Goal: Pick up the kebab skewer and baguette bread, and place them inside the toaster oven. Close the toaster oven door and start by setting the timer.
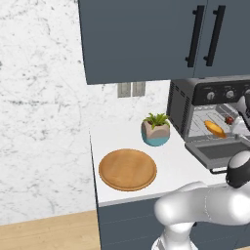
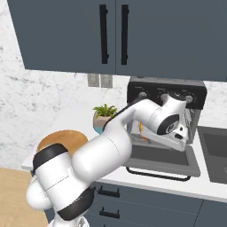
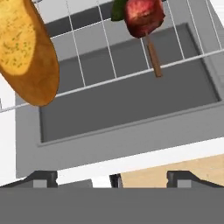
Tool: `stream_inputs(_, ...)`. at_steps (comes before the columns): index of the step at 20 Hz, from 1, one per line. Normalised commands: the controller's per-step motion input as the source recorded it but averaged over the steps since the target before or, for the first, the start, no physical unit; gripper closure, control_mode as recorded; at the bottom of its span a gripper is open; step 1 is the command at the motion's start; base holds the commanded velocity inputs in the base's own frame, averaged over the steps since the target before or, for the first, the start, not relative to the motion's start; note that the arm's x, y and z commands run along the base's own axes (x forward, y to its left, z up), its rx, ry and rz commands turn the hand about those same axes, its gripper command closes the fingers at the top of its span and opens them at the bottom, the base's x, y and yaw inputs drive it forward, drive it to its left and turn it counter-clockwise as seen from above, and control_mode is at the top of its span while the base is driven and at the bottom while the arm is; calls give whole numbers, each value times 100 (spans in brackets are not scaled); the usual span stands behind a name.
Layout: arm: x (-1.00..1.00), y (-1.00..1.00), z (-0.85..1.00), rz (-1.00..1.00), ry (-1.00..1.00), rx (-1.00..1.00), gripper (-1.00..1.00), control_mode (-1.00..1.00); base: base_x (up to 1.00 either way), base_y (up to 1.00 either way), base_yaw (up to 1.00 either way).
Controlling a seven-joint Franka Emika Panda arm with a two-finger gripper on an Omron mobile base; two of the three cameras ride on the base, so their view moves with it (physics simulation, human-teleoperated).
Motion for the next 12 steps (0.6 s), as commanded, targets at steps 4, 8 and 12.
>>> stream_inputs(4, -4, 12, -45, -5, -1, 0, -100, -100, 0, 0, 0)
stream_inputs(8, 1, 3, -37, 0, -8, 0, -100, -100, 0, 0, 0)
stream_inputs(12, 25, 0, -31, 0, -8, -4, -100, -100, 0, 0, 0)
